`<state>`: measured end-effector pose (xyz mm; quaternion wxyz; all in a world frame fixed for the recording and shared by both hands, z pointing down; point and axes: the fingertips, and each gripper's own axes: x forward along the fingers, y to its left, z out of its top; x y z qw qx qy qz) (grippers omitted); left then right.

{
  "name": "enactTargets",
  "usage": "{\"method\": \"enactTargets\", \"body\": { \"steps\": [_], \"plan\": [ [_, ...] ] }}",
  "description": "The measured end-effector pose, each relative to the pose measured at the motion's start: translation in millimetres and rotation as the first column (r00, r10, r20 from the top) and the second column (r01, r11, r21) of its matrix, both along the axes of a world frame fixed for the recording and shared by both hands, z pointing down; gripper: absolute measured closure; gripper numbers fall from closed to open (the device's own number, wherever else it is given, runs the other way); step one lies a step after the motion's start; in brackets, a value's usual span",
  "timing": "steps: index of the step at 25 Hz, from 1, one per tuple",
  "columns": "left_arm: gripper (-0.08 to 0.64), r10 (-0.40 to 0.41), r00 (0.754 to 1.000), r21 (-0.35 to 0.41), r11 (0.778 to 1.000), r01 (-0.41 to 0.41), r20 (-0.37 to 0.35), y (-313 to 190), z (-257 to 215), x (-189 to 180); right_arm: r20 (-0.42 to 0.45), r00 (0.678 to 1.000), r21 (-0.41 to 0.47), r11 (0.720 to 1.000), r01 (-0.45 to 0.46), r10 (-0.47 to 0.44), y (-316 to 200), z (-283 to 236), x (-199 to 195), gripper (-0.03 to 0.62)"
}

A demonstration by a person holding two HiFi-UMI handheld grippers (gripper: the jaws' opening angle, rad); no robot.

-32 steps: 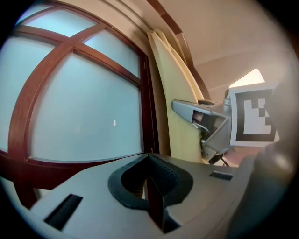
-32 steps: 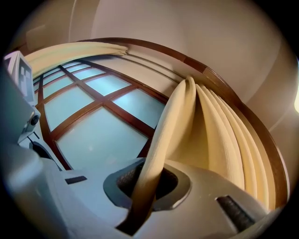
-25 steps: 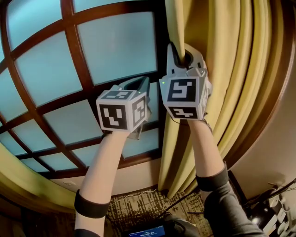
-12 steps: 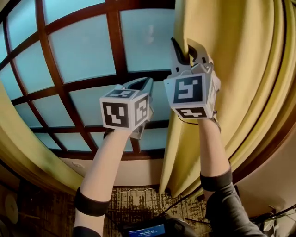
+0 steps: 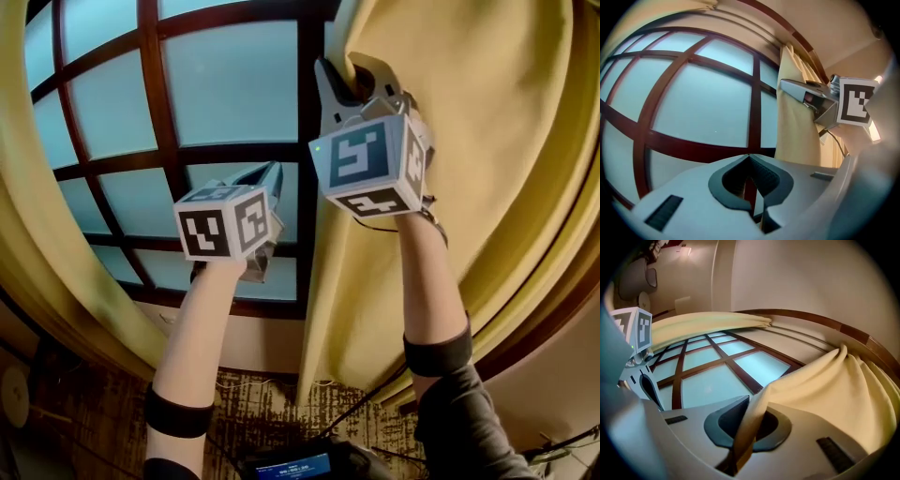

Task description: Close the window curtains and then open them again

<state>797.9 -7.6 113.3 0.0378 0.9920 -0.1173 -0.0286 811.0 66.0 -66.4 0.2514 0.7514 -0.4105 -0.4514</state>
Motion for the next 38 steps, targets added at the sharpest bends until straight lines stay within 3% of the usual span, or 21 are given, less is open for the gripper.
{"method": "enactTargets", "body": {
  "steps": [7,10,12,15,19,23,27,32,36,38],
  "plan": [
    [0.558,-0.068,0.997,-0.03,0.997,0.067,-0.021,-44,2,-52,-0.075,0.997,-0.043,0.999,0.012,-0.015,-32,-16,-50,0.56],
    [0.558,-0.086,0.996,-0.039,0.996,0.085,-0.027,-57,4,-68,-0.144,0.989,-0.141,0.99,0.017,-0.038,-64,7,-77,0.569],
    [0.558,-0.103,0.994,-0.041,0.994,0.102,-0.028,-66,6,-80,-0.153,0.983,-0.185,0.98,0.073,-0.102,-92,24,-101,0.569],
    [0.558,-0.139,0.99,-0.036,0.99,0.138,-0.014,-83,13,-103,-0.136,0.973,-0.158,0.974,0.164,-0.186,-116,21,-137,0.569],
    [0.558,-0.195,0.981,-0.05,0.98,0.195,0.004,-124,25,-148,-0.175,0.969,-0.136,0.979,0.153,-0.176,-142,4,-175,0.569],
    [0.558,-0.236,0.972,-0.086,0.968,0.234,-0.011,-160,31,-191,-0.202,0.955,-0.183,0.966,0.181,-0.217,-179,13,-215,0.569],
    [0.558,-0.262,0.965,-0.067,0.963,0.26,-0.018,-179,25,-226,-0.208,0.939,-0.188,0.953,0.238,-0.275,-210,9,-263,0.569],
    [0.558,-0.316,0.949,-0.081,0.946,0.313,-0.022,-247,-4,-267,-0.242,0.916,-0.246,0.933,0.261,-0.32,-289,-14,-314,0.571],
    [0.558,-0.344,0.939,-0.084,0.936,0.341,-0.025,-230,15,-309,-0.211,0.902,-0.243,0.914,0.324,-0.376,-274,16,-363,0.569],
    [0.558,-0.344,0.938,-0.085,0.936,0.341,-0.024,-238,13,-321,-0.206,0.906,-0.236,0.918,0.32,-0.369,-282,11,-371,0.569]
  ]
}}
